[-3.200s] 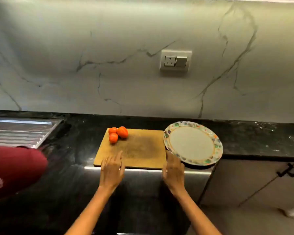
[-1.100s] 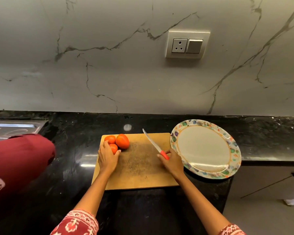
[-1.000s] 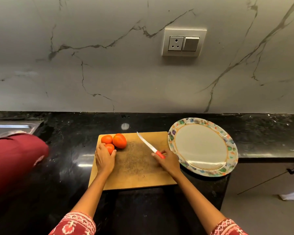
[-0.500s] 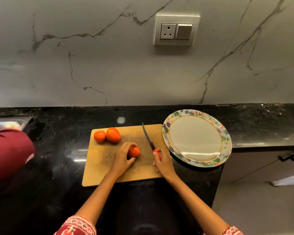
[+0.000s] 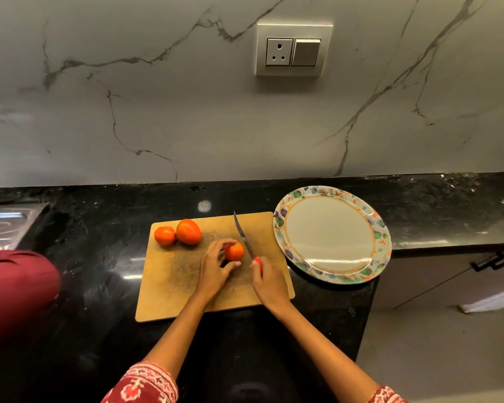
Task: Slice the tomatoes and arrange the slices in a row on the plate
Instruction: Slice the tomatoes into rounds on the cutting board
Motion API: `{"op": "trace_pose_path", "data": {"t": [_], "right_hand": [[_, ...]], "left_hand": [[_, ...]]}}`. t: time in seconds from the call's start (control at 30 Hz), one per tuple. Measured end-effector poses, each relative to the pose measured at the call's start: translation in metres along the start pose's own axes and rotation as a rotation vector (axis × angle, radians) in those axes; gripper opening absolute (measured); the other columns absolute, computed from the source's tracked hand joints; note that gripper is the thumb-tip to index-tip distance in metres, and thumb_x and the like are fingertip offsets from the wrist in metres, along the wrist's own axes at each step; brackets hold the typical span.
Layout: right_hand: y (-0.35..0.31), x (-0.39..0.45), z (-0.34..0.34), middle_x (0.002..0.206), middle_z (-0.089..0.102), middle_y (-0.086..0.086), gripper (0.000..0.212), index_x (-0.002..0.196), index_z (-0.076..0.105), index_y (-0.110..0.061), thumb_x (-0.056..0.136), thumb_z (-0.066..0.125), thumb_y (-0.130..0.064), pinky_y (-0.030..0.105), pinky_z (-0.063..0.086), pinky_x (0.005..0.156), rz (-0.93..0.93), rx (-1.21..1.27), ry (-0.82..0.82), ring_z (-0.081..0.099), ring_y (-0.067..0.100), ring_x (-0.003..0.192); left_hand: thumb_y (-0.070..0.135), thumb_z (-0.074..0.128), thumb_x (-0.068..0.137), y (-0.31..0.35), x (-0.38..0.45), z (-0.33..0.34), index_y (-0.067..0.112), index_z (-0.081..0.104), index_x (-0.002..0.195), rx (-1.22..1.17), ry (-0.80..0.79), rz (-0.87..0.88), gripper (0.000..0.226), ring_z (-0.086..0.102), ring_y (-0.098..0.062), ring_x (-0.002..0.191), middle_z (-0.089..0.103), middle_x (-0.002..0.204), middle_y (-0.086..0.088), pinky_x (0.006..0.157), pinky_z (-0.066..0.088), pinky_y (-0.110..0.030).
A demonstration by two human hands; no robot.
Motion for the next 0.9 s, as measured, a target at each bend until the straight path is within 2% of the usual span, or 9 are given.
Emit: {"op": "trace_pose_path", "data": {"t": [0.13, 0.23, 0.37, 0.57, 0.67, 0.77, 0.9], "right_hand": [[-0.007, -0.006, 0.003, 0.088, 0.062, 0.006, 0.026, 0.100, 0.055, -0.011, 0.101, 0.034, -0.027, 0.034, 0.041, 0.065, -0.045, -0.118, -0.007, 0.059, 0.023, 0.080], [-0.010, -0.010, 0.003, 0.087, 0.061, 0.006, 0.027, 0.102, 0.053, -0.010, 0.101, 0.032, -0.027, 0.034, 0.043, 0.064, -0.067, -0.194, -0.003, 0.059, 0.022, 0.077], [-0.013, -0.013, 0.002, 0.083, 0.054, 0.000, 0.026, 0.103, 0.052, -0.010, 0.102, 0.031, -0.026, 0.031, 0.040, 0.062, -0.052, -0.252, 0.008, 0.052, 0.017, 0.073], [-0.015, -0.014, 0.002, 0.090, 0.060, 0.007, 0.025, 0.102, 0.051, -0.010, 0.101, 0.032, -0.025, 0.033, 0.042, 0.064, -0.015, -0.247, -0.001, 0.058, 0.023, 0.081], [-0.020, -0.018, 0.004, 0.084, 0.053, 0.002, 0.026, 0.103, 0.050, -0.010, 0.102, 0.030, -0.026, 0.030, 0.038, 0.062, -0.020, -0.265, -0.008, 0.056, 0.021, 0.077], [-0.024, -0.018, 0.006, 0.086, 0.057, 0.005, 0.026, 0.105, 0.049, -0.010, 0.102, 0.029, -0.026, 0.029, 0.036, 0.062, -0.012, -0.288, -0.007, 0.060, 0.025, 0.083], [-0.030, -0.022, 0.007, 0.091, 0.061, 0.007, 0.025, 0.107, 0.046, -0.011, 0.103, 0.028, -0.027, 0.034, 0.044, 0.065, -0.030, -0.321, -0.034, 0.062, 0.025, 0.084]], "left_hand": [[0.011, 0.075, 0.075, 0.002, 0.001, 0.000, 0.033, 0.060, 0.100, -0.040, 0.008, 0.001, 0.037, 0.054, -0.008, 0.105, 0.053, 0.112, 0.006, 0.085, 0.051, -0.023], [0.008, 0.075, 0.074, 0.003, 0.002, -0.001, 0.026, 0.060, 0.106, -0.084, 0.022, -0.044, 0.040, 0.055, -0.009, 0.103, 0.056, 0.113, 0.005, 0.081, 0.048, -0.019], [0.008, 0.076, 0.072, 0.002, 0.003, -0.003, 0.022, 0.063, 0.104, -0.078, 0.021, -0.062, 0.038, 0.055, -0.009, 0.102, 0.057, 0.109, 0.003, 0.080, 0.049, -0.018], [0.006, 0.075, 0.074, 0.006, 0.002, -0.007, 0.015, 0.063, 0.108, -0.057, 0.006, -0.075, 0.037, 0.052, -0.002, 0.097, 0.057, 0.112, 0.002, 0.073, 0.047, -0.009], [0.008, 0.074, 0.075, 0.005, 0.000, -0.011, 0.015, 0.062, 0.109, -0.041, 0.007, -0.060, 0.037, 0.054, -0.007, 0.100, 0.057, 0.113, 0.001, 0.073, 0.048, -0.011], [0.011, 0.074, 0.076, 0.004, -0.001, -0.011, 0.016, 0.060, 0.113, -0.004, -0.014, -0.033, 0.040, 0.054, -0.012, 0.105, 0.056, 0.117, -0.001, 0.077, 0.048, -0.015], [0.013, 0.076, 0.074, 0.005, 0.000, -0.012, 0.014, 0.060, 0.116, 0.086, -0.017, 0.029, 0.044, 0.053, -0.011, 0.104, 0.056, 0.117, -0.003, 0.077, 0.046, -0.014]]}}
Point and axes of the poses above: each hand's wrist, its own x-axis towards the middle knuckle, its own z-axis out of the palm, y = z × x, the point moved 1 cm from there along x, towards the middle knuckle
